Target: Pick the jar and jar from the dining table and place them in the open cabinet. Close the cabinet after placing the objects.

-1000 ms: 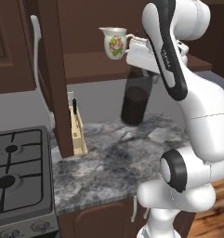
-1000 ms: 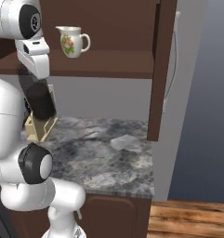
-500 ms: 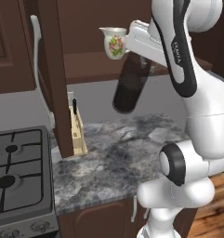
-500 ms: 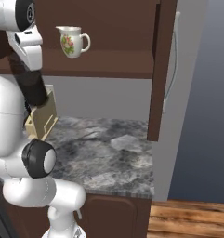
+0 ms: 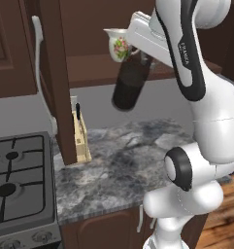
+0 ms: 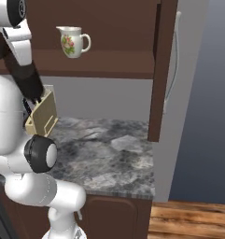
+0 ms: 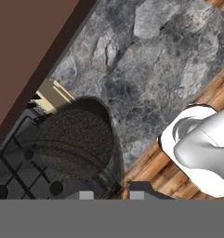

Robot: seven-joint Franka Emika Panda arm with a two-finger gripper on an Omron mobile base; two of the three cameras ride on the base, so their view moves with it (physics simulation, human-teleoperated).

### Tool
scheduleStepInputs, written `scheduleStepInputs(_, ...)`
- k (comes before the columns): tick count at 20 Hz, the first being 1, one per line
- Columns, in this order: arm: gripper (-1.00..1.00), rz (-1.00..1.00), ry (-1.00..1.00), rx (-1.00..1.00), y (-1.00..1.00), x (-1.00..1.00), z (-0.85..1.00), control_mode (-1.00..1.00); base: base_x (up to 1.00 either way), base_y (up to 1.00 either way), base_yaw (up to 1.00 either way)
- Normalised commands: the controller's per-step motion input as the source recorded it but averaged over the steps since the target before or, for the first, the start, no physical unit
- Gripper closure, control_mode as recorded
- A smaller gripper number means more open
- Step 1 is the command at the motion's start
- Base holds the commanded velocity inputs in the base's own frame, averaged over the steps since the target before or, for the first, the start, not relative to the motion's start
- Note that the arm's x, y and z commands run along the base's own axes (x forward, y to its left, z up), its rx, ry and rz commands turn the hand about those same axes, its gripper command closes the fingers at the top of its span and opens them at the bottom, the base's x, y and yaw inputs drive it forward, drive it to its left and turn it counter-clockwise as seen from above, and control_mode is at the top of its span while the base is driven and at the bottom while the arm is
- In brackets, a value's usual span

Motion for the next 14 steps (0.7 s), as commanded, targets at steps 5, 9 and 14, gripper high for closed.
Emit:
scheduleStepInputs(5,1.00,-0.01,-0.01,0.10,0.26,0.08,0.13,-1.00,0.00,0.00,0.00)
scheduleStepInputs(9,1.00,-0.03,-0.03,0.04,0.24,0.18,0.09,-1.00,0.00,0.00,0.00)
scheduleStepInputs(14,1.00,-0.09,-0.09,0.01,0.15,0.27,0.03,-1.00,0.00,0.00,0.00)
